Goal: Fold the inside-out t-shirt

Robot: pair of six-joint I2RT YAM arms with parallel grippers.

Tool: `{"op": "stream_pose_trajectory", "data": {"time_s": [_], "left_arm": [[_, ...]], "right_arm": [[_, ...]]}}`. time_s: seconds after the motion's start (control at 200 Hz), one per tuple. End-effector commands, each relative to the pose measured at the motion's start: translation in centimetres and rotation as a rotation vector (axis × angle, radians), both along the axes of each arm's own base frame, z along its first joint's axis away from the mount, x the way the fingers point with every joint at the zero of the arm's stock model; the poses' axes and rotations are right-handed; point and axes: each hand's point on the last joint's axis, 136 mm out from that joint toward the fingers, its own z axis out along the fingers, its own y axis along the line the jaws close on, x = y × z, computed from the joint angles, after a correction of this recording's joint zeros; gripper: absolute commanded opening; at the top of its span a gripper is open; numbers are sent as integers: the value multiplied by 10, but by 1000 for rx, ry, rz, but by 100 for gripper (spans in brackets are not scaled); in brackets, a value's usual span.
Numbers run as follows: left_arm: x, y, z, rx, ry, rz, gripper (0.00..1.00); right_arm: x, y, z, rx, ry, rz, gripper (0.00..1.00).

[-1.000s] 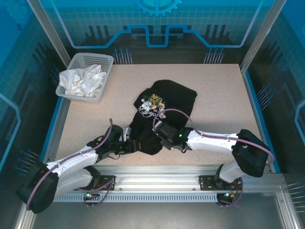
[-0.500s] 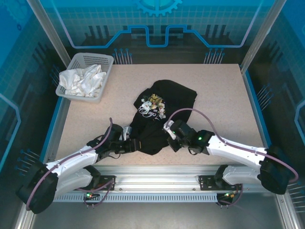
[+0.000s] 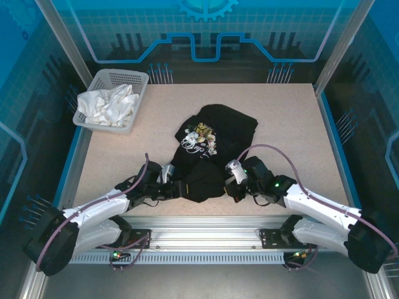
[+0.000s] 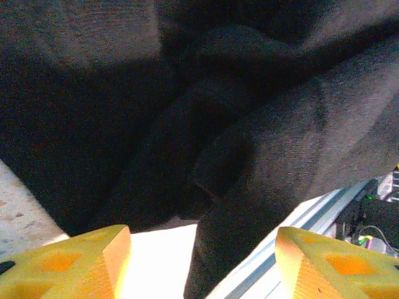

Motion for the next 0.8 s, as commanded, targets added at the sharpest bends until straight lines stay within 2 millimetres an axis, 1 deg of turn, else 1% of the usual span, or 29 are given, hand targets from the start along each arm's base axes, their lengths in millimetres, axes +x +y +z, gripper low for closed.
{"op": "stream_pose_trajectory", "data": {"time_s": [0.0, 0.06, 0.185, 0.275, 0.375, 0.445, 0.475, 0.535, 0.59, 0.65, 0.69, 0.765, 0.795], "left_arm": [[5, -13, 15, -72, -17, -27, 65], [7, -15, 16, -84, -13, -27, 65], [13, -22, 18, -100, -13, -34, 58], [16, -25, 17, -103, -9, -44, 48], [18, -29, 17, -109, 1, -55, 39], [17, -28, 16, -107, 3, -55, 37], [17, -28, 16, -103, 3, -54, 34], [16, -26, 14, -91, 8, -51, 30], [14, -24, 12, -76, 14, -55, 28], [9, -24, 10, -67, 30, -77, 28], [5, -26, 9, -66, 38, -101, 28], [-4, -32, 8, -63, 56, -151, 29], [-6, -34, 9, -63, 59, -168, 31]], "right_arm": [[-8, 3, 11, 119, 66, -5, 0], [-10, 2, 12, 131, 70, -3, 0], [-14, 4, 9, 132, 88, 16, 0], [-18, 6, 7, 145, 110, 37, 0], [-22, 4, 4, 132, 142, 41, 0], [-23, -2, -8, 86, 187, 10, 0], [-24, -5, -13, 64, 206, -9, 0], [-24, -13, -27, 0, 258, -60, 0], [-23, -21, -40, -69, 295, -106, 0], [-16, -30, -46, -135, 291, -152, 0], [-9, -33, -44, -154, 264, -179, 0], [7, -33, -30, -140, 181, -211, 0], [14, -33, -21, -131, 140, -222, 7]]}}
